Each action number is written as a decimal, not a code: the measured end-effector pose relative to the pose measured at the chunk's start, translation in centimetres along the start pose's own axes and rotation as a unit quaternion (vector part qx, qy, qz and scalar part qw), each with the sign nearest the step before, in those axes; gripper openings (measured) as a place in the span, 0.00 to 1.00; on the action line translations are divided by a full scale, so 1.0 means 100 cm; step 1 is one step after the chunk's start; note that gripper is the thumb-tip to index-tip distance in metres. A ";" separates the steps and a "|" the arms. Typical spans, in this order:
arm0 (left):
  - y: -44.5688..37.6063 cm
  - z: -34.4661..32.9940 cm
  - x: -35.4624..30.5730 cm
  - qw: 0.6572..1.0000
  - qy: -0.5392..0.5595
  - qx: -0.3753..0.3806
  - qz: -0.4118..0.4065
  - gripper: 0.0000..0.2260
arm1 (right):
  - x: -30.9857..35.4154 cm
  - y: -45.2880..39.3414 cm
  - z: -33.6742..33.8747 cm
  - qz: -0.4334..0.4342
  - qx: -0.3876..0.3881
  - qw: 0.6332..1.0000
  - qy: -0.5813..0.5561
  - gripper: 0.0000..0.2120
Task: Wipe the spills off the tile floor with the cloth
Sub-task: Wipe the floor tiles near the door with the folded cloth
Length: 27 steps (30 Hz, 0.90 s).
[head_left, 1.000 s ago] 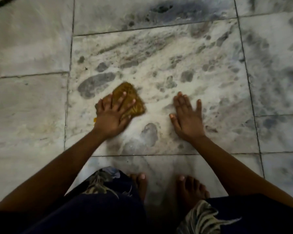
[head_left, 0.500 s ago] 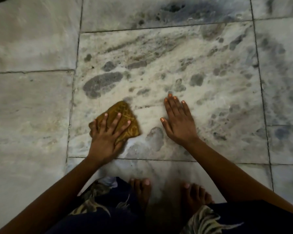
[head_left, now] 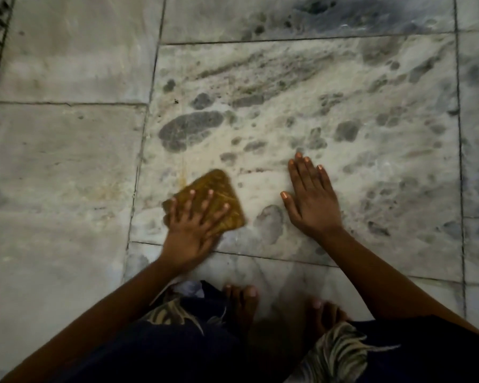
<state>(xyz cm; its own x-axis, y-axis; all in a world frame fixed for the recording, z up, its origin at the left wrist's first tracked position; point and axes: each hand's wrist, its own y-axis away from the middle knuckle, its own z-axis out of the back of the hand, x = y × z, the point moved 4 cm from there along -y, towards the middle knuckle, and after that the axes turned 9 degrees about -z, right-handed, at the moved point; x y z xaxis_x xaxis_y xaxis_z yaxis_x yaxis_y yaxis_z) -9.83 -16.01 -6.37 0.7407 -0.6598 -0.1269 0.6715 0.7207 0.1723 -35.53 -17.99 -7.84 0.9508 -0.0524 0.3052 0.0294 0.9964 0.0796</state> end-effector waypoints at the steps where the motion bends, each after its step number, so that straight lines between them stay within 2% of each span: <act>1: 0.005 0.003 0.020 1.000 0.000 -0.007 0.019 0.24 | 0.000 0.001 0.000 -0.001 0.001 1.000 -0.001 0.30; 4: -0.024 0.019 0.079 0.989 0.014 -0.012 0.148 0.27 | 0.001 0.001 -0.001 0.000 0.004 1.000 0.003 0.30; 6: -0.060 0.028 0.089 0.973 0.046 -0.003 0.228 0.30 | 0.002 0.000 0.000 -0.001 0.008 1.000 0.005 0.31; 7: -0.075 0.028 0.083 0.969 0.053 0.013 0.240 0.30 | 0.002 0.000 0.000 -0.001 0.011 1.000 0.008 0.31; 8: -0.085 0.029 0.074 0.973 0.048 0.020 0.225 0.30 | 0.004 -0.002 0.001 0.000 0.012 1.000 0.012 0.31; 10: -0.087 0.021 0.039 0.990 0.016 0.013 0.138 0.28 | 0.002 -0.001 0.002 -0.002 0.011 1.000 0.019 0.31; 13: -0.035 0.006 0.003 0.999 -0.009 0.008 0.037 0.25 | 0.002 0.000 0.001 -0.001 0.008 1.000 0.022 0.31; 15: 0.002 0.000 0.013 1.000 0.009 0.004 -0.004 0.24 | 0.001 0.000 0.000 0.001 0.007 1.000 0.023 0.30; 17: 0.016 0.001 0.047 1.000 0.017 -0.002 -0.001 0.24 | 0.001 0.000 0.000 0.000 0.006 1.000 0.020 0.30; 18: 0.012 0.004 0.068 1.000 0.012 -0.001 0.029 0.24 | 0.001 0.000 -0.001 -0.001 0.008 1.000 0.020 0.30; 21: -0.031 0.019 0.115 0.979 0.063 0.032 0.193 0.31 | 0.002 0.000 -0.001 -0.006 0.016 0.999 0.027 0.31; 22: -0.048 0.024 0.118 0.970 0.084 0.044 0.222 0.32 | 0.002 0.000 -0.001 -0.009 0.020 0.999 0.029 0.31; 24: -0.074 0.032 0.105 0.971 0.083 0.059 0.215 0.32 | 0.003 -0.001 0.000 -0.012 0.022 0.999 0.030 0.31; 27: -0.077 0.025 0.066 0.990 0.042 0.056 0.121 0.35 | 0.005 -0.007 0.005 -0.017 0.009 0.999 0.029 0.30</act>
<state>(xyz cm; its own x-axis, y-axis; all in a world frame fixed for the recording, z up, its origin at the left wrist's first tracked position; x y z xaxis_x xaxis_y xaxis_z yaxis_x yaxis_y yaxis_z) -10.21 -26.44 -6.08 0.8823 -0.4466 -0.1487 0.4704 0.8249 0.3135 -35.17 -18.75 -7.28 0.9657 -0.0822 0.2464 0.0576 0.9928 0.1055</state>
